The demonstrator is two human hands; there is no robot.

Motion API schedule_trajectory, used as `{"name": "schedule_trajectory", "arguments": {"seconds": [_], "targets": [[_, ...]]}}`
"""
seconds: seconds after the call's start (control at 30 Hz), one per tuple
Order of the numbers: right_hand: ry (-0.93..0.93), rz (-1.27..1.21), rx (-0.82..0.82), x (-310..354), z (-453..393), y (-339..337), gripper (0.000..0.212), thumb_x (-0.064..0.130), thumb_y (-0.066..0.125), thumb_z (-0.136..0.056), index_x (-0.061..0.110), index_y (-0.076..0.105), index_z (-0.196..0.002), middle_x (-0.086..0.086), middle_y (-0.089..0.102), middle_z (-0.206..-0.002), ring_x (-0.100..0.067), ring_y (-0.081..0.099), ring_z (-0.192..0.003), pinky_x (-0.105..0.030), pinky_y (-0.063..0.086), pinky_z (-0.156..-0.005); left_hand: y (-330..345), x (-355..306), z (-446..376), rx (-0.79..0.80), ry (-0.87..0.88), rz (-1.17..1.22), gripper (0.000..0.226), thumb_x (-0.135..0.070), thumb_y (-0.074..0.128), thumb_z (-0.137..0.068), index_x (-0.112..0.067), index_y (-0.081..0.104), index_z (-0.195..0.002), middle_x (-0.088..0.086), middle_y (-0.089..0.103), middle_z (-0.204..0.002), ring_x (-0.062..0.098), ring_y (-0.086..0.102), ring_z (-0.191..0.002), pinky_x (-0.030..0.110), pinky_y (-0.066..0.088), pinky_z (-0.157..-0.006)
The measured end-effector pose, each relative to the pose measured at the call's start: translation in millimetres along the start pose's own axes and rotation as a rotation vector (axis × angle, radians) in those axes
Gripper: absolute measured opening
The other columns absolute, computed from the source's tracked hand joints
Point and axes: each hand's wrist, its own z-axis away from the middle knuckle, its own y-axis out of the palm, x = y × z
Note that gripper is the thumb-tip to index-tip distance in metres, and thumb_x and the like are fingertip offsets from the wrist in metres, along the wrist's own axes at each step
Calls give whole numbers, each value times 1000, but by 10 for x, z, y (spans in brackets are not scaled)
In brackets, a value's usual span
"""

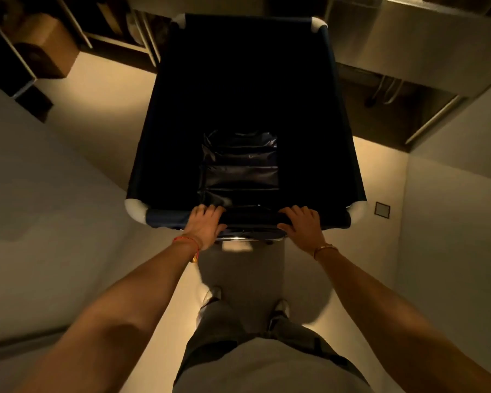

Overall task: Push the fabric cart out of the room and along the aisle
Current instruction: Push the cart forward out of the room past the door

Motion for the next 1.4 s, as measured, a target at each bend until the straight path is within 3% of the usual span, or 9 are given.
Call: {"name": "schedule_trajectory", "arguments": {"seconds": [0.37,0.7,1.0,1.4], "targets": [[-207,62,72,-549,45,-225,37,40,53,-91,23,51,-124,-9,58,-116,-32,50,-109,-44,32,-99,316,-771,450,-129,-154,173,45,-39,36,-97,-17,35,-136,9,49,-122,28,45,-109,40,33,-99],[-348,127,157,-833,-182,-422,37,35,55,-91,19,51,-125,-15,56,-116,-35,48,-110,-46,29,-102,436,-1301,470,-148,-282,193,44,-36,35,-98,-14,34,-137,11,48,-124,29,44,-111,41,33,-98],[-391,139,180,-818,-606,-539,36,31,56,-91,17,52,-125,-17,56,-118,-38,47,-113,-47,28,-106,368,-1260,191,-173,-333,208,44,-35,35,-98,-13,36,-135,12,49,-123,31,45,-109,42,33,-96],[-434,109,105,-594,-1441,-540,36,32,57,-90,19,53,-123,-14,58,-115,-35,49,-112,-46,29,-104,148,-685,-391,-235,-368,179,41,-36,36,-98,-14,38,-133,11,50,-119,29,45,-105,42,33,-95]]}}
